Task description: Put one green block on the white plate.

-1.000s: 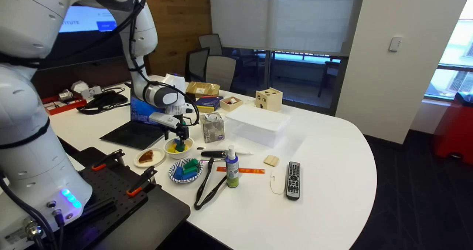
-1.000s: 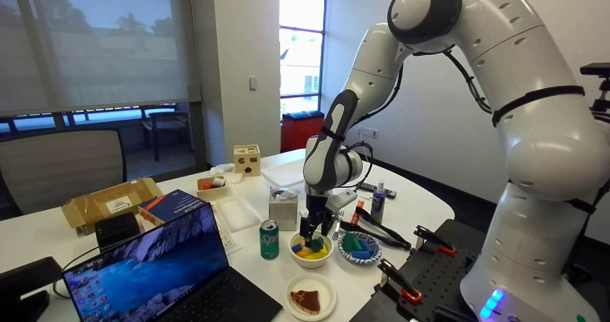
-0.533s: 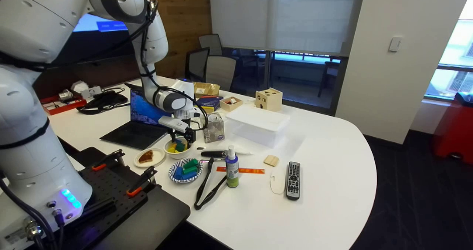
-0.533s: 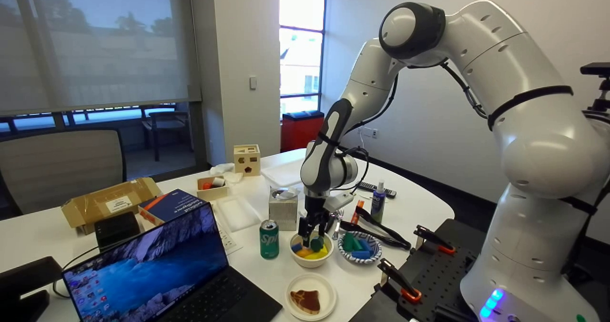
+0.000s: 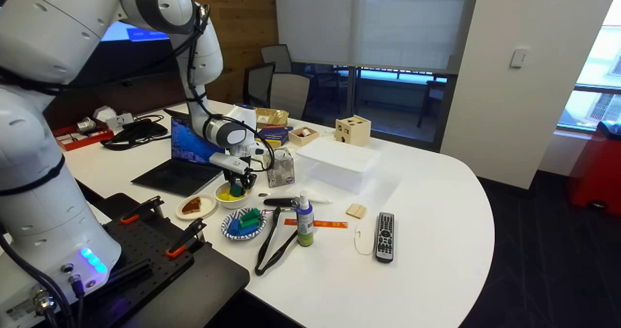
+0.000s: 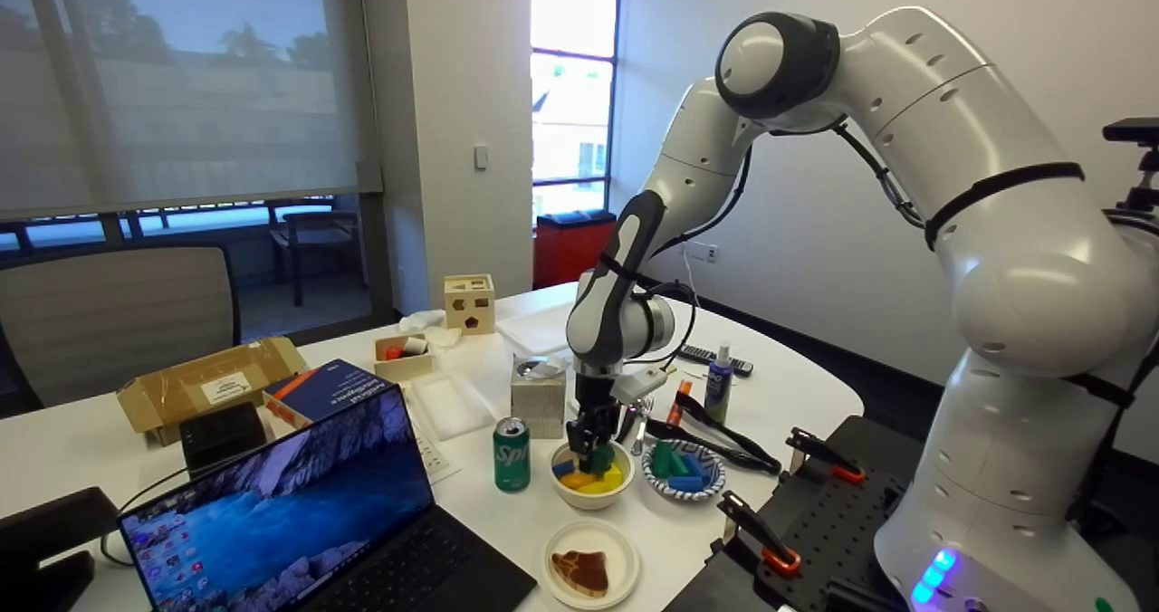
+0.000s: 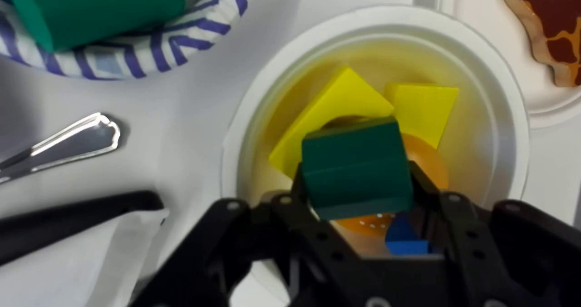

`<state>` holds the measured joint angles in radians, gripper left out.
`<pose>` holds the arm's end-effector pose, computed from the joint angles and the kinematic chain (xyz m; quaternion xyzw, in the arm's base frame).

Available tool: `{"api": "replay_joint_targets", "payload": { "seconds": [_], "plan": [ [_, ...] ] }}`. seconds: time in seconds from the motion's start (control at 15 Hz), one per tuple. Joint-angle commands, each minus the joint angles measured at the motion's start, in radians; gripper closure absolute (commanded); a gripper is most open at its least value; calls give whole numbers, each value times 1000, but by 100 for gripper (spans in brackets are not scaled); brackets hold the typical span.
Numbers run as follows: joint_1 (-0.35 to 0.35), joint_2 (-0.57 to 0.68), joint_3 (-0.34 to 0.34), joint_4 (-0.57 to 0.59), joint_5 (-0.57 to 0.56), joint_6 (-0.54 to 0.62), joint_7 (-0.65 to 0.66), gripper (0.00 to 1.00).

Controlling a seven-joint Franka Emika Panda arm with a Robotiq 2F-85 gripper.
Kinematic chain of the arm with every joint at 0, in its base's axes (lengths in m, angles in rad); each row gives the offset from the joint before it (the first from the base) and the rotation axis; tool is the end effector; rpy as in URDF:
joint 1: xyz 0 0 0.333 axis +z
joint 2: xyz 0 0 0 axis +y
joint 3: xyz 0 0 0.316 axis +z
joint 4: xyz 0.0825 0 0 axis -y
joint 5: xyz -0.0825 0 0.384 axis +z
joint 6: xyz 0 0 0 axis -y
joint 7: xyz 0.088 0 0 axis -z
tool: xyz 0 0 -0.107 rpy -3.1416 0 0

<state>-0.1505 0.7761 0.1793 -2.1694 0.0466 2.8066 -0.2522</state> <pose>0.5114 0.0249 0.0282 -0.9908 -0.0962 0.0566 0.0771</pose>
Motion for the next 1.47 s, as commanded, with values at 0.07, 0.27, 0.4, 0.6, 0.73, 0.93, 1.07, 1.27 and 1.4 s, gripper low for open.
{"api": "replay_joint_targets", "payload": {
  "seconds": [0.07,0.27,0.4,0.6,0.73,0.93,1.07,1.27,1.4],
  "plan": [
    [-7,-44,-6,-3,-14,-76,-10,78],
    [6,-76,-13,-13,-13,-117,0,78],
    [17,-122,-10,-31,-8,-146,8,78],
    [36,-222,6,-91,9,-183,21,78],
    [59,-292,22,-165,31,-155,44,78],
    [124,-345,29,-279,69,-62,133,78],
    [188,-354,14,-345,68,30,213,78],
    [325,-345,-58,-414,26,172,364,78],
    [431,-323,-131,-425,4,222,445,78]
  ]
}}
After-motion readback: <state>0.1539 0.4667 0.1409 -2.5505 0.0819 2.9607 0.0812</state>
